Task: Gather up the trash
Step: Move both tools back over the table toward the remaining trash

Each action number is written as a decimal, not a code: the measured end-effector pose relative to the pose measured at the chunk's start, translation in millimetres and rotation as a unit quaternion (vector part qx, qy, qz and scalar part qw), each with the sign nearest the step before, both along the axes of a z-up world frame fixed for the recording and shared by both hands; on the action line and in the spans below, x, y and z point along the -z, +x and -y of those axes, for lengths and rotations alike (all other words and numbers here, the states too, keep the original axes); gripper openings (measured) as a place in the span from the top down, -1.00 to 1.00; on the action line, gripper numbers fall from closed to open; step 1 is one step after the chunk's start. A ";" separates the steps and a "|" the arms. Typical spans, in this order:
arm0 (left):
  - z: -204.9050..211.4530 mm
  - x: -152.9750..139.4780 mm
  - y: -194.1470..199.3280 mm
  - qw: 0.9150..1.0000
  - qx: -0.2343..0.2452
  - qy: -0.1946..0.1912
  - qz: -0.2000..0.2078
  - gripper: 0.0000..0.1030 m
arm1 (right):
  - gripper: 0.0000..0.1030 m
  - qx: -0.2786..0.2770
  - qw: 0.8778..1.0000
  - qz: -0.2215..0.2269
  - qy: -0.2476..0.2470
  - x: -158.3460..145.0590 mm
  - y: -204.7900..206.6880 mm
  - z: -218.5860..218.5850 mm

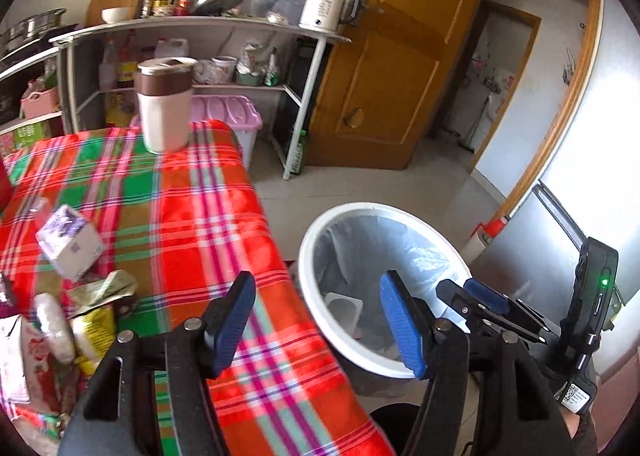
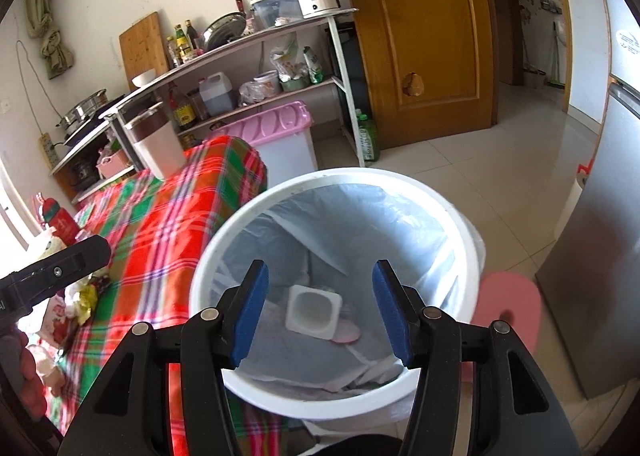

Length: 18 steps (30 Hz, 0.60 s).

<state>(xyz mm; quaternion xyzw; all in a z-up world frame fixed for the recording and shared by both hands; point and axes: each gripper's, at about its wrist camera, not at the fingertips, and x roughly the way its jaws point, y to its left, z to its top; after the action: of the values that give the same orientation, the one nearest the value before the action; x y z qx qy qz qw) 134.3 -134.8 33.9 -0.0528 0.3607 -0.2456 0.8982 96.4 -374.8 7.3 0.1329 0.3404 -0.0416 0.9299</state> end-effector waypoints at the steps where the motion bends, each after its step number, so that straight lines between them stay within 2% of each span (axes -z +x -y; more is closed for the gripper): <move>1: -7.5 -1.5 -2.3 1.000 -0.009 0.002 0.005 -0.33 | -0.07 -0.006 1.000 0.004 0.002 -1.7 -1.2 -6.7; 6: -48.9 -3.0 -13.0 0.999 -0.045 0.005 0.011 -0.34 | -0.07 -0.035 0.999 0.012 0.005 -6.1 -5.8 -35.6; 15: -130.6 5.1 -38.0 0.992 -0.119 0.037 0.016 -0.36 | -0.07 -0.110 0.994 0.017 0.019 -2.7 -11.1 -95.3; 18: -160.4 6.3 -45.1 0.988 -0.151 0.026 0.016 -0.39 | -0.07 -0.141 0.990 0.015 0.023 1.0 -12.4 -116.6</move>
<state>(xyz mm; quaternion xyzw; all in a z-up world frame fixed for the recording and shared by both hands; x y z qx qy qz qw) 89.2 25.5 27.6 -0.0794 0.3405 -0.0984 0.9317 84.0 -258.2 6.3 0.1055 0.3422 0.0998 0.9283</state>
